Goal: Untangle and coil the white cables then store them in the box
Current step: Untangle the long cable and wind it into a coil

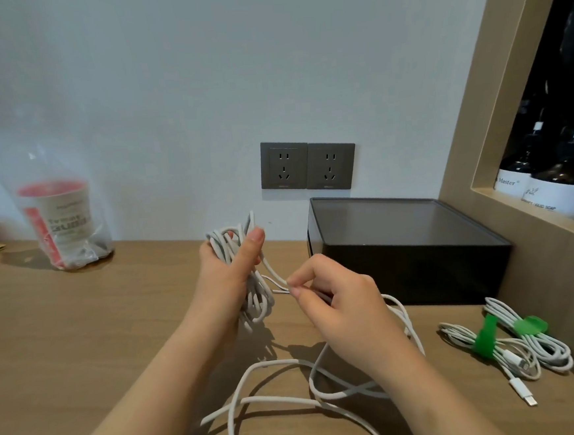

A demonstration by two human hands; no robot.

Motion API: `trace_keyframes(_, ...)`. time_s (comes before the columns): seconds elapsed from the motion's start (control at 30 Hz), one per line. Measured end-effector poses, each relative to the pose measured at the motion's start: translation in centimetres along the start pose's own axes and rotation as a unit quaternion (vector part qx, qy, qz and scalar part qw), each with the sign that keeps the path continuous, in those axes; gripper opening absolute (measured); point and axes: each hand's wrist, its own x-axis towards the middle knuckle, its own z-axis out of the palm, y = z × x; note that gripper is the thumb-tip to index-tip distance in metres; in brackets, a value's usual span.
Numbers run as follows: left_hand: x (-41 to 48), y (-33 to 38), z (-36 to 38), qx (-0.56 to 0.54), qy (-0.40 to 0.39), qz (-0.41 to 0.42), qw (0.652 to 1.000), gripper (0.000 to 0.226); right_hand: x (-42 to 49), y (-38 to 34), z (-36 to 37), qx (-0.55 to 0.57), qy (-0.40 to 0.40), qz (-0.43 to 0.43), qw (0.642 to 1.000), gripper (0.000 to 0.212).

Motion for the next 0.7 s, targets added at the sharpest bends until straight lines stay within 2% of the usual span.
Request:
trace_keyframes(0.23,-0.31,0.59,-0.21,-0.068,0.010,-0.040,0.997,0.086,-0.09,-0.23,-0.09,0.011,-0.034,-0.007,0.999,0.012)
trace_keyframes(0.47,-0.17,0.61,-0.39,-0.088,-0.010,-0.038,0.995,0.058,-0.18,-0.45,-0.37,0.016,-0.080,0.001,0.997,0.015)
trace_keyframes(0.57,0.08,0.21,-0.55,-0.091,-0.004,-0.038,0.995,0.039,-0.18,-0.57,-0.50,0.017,-0.097,0.009,0.995,0.015)
trace_keyframes(0.7,0.18,0.05,-0.55,-0.089,0.005,-0.028,0.996,0.031,-0.18,-0.75,-0.60,0.029,-0.111,0.018,0.993,0.013)
